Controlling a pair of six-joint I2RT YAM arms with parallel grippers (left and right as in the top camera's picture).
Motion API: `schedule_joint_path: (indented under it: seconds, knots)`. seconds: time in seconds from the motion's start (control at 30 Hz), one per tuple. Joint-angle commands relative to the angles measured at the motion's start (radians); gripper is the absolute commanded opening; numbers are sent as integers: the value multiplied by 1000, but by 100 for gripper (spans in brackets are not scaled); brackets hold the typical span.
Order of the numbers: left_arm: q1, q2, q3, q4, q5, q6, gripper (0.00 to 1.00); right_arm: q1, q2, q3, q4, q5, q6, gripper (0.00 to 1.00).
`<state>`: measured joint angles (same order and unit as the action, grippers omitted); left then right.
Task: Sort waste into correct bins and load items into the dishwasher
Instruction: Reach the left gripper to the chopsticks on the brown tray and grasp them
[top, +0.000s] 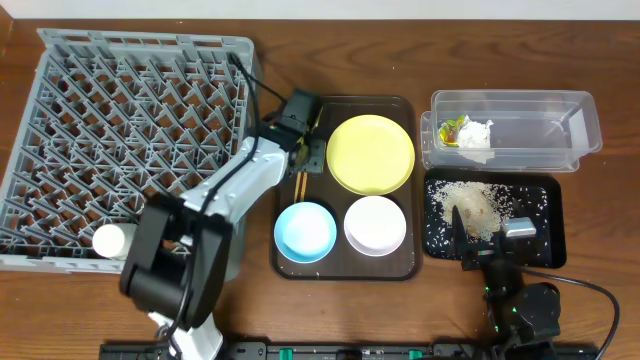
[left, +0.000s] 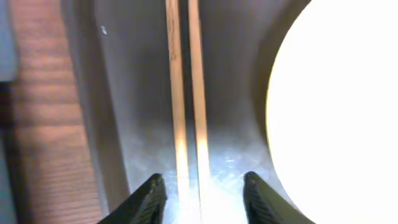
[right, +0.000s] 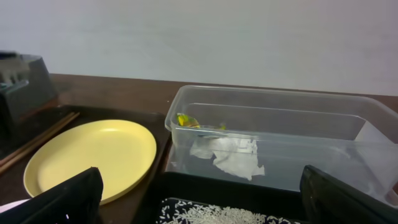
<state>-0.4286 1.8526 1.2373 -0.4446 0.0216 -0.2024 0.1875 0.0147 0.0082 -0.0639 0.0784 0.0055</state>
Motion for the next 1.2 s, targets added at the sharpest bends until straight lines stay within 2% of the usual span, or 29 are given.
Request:
schedule_joint_path:
  seconds: [0.0, 0.3, 0.63, 0.9, 1.0, 1.17]
  knots:
    - [-13, 18, 8, -2, 0, 59, 38, -11, -4, -3, -3, -2, -11, 99]
    - [-35, 121, 8, 17, -8, 179, 34, -11, -4, -3, -3, -2, -11, 99]
    - [-35, 186, 6, 22, -7, 187, 33, -11, -4, -3, -3, -2, -11, 99]
    - [-38, 186, 6, -36, 0, 183, 19, -11, -4, -3, -3, -2, -11, 99]
    - [-37, 182, 7, -63, 1, 183, 8, -11, -4, -3, -3, -2, -11, 99]
    - [-37, 123, 33, -142, 1, 178, 8, -11, -4, -3, -3, -2, -11, 99]
